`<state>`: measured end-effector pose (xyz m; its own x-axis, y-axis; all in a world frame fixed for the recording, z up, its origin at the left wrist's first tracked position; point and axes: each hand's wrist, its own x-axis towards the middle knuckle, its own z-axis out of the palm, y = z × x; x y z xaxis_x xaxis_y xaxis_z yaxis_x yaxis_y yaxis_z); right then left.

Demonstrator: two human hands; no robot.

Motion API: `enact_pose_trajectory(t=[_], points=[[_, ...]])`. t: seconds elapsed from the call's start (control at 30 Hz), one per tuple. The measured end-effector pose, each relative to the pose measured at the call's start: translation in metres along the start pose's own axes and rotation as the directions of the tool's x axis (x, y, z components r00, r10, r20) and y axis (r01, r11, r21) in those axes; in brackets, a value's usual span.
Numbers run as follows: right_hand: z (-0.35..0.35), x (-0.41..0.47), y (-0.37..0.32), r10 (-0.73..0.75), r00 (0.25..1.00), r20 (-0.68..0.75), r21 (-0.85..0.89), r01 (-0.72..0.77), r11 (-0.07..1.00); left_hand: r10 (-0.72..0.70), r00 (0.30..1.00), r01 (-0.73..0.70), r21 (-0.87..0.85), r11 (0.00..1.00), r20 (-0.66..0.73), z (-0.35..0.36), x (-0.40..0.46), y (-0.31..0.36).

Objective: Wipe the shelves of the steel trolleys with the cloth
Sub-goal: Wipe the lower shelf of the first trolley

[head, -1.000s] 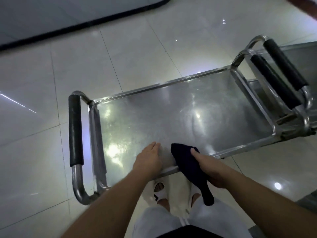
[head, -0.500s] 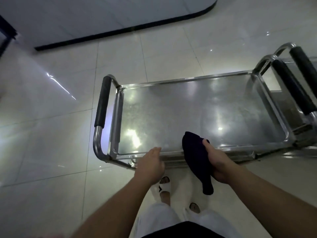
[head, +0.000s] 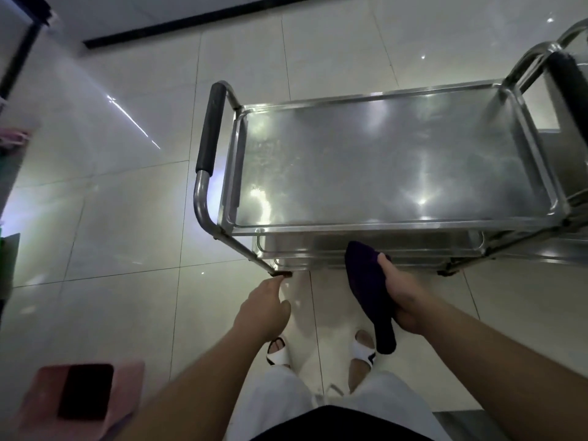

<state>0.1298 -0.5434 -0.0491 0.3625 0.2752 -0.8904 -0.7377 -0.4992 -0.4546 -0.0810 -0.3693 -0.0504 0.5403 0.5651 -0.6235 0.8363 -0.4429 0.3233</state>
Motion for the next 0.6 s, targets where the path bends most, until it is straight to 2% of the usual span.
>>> enact_pose_trajectory(t=[0.37,0.5,0.6], points=[[0.115,0.001,0.045,0.013,0.994,-0.107,0.117,0.000,0.993,0.030,0.999,-0.026,-0.104,0.994,0.037,-0.006,0.011,-0.112],[0.153,0.009,0.063,0.032,0.998,-0.056,0.197,-0.020,0.980,0.018,0.999,-0.014,-0.113,0.993,0.031,-0.006,0.022,-0.146],[0.168,0.021,0.072,0.049,0.999,-0.023,0.157,-0.045,0.987,-0.011,0.999,0.016,-0.120,0.993,0.037,-0.001,0.030,-0.162]])
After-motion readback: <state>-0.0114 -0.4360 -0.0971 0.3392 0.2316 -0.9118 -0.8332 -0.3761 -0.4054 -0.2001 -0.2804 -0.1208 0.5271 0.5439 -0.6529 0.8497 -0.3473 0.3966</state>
